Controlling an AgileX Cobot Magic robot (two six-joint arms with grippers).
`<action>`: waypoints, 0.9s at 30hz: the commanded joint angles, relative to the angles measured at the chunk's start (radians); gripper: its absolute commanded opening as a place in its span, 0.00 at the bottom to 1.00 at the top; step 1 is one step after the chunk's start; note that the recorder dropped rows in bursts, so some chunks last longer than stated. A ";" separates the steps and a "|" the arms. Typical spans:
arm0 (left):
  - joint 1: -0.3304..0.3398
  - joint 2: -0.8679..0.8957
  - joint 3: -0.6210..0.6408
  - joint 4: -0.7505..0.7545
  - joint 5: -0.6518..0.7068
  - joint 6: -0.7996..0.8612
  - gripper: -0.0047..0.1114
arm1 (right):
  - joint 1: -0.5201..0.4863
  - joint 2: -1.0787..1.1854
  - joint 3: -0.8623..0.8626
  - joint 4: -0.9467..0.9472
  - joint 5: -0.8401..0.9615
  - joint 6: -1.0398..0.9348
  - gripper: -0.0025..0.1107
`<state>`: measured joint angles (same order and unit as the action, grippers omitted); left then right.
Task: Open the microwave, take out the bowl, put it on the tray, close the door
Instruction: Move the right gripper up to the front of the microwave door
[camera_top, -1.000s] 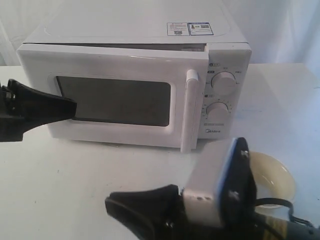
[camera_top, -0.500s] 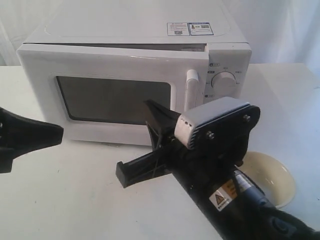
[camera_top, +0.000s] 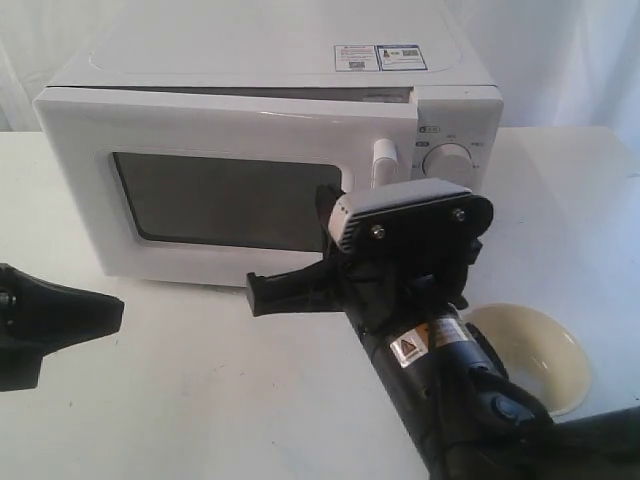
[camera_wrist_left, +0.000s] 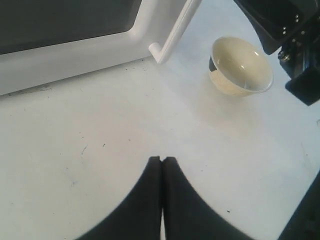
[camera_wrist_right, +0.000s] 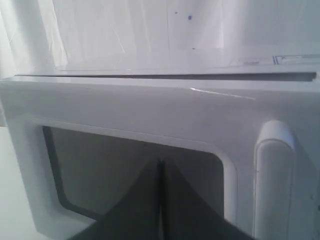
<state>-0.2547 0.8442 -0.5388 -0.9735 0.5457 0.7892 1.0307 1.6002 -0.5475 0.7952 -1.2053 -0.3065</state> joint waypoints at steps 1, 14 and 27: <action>-0.003 -0.007 0.007 -0.029 0.012 -0.004 0.04 | -0.036 0.037 -0.051 -0.026 -0.016 -0.089 0.02; -0.003 -0.007 0.007 -0.029 0.023 0.003 0.04 | -0.152 0.157 -0.182 -0.011 -0.016 -0.091 0.02; -0.003 -0.007 0.007 -0.029 0.030 0.023 0.04 | -0.235 0.261 -0.291 -0.052 -0.016 -0.091 0.02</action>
<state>-0.2547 0.8436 -0.5388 -0.9755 0.5581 0.8059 0.8275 1.8383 -0.8102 0.7368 -1.2085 -0.3868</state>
